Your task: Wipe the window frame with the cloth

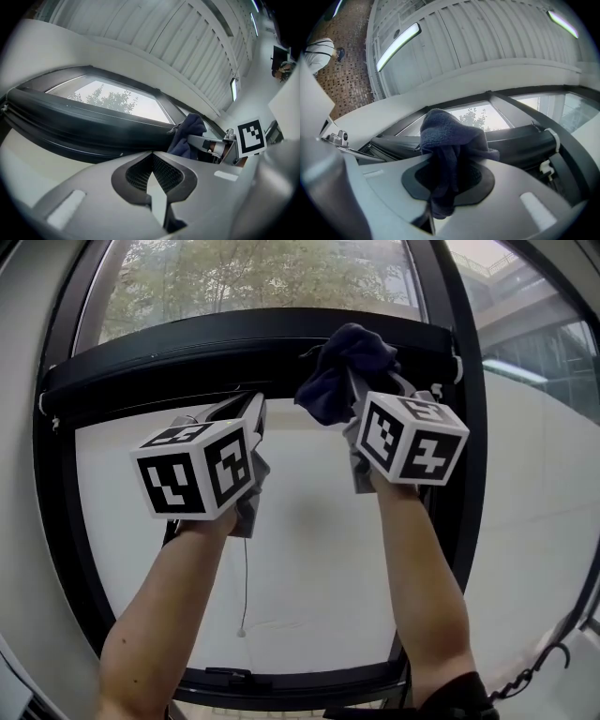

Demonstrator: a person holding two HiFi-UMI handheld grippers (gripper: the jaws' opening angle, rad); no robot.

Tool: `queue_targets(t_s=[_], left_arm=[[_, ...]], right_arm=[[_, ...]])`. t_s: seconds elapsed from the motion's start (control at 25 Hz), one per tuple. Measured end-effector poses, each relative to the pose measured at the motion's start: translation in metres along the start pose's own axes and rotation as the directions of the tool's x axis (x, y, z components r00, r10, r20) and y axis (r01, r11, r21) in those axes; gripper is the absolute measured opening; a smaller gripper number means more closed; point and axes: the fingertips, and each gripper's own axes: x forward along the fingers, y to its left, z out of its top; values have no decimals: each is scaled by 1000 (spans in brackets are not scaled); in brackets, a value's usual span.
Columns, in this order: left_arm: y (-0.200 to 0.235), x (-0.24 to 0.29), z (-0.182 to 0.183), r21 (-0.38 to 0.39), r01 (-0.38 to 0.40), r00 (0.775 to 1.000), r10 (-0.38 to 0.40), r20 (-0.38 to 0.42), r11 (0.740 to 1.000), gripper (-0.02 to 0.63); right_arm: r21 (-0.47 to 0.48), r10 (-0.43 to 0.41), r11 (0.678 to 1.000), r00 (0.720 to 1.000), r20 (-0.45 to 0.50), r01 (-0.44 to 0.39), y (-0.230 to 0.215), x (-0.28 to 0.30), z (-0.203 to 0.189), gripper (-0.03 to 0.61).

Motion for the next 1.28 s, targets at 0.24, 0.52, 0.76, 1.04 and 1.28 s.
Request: queue_targets(t_s=[0.24,0.52,0.76,1.04,1.28], left_arm=[[-20,16,-5,-30,14,999,-13,29,999,-6],[-85,39,-4,4,35,999,-35,34,999,-6],[-73,54,-18,-65,71,997,-70,28,995,-6],[-64,73,-29,-126,95,995,-93,18,987,-6],[-72,83,-25,-101,118,992,-114,46,988,-8]], right_arm=[[-18,-16,1000,1000,-3,16,-34,-9,1,60],[-32,-36,999,999,-6,35,-95,-43,12,60],[-30,-74,997,997,-15,73,-106,-32,0,60],[-23,-95,995,995,-26,95,-117,-23,-6,60],[-24,-102,995,994,-41,101,-124,-20,-10,60]])
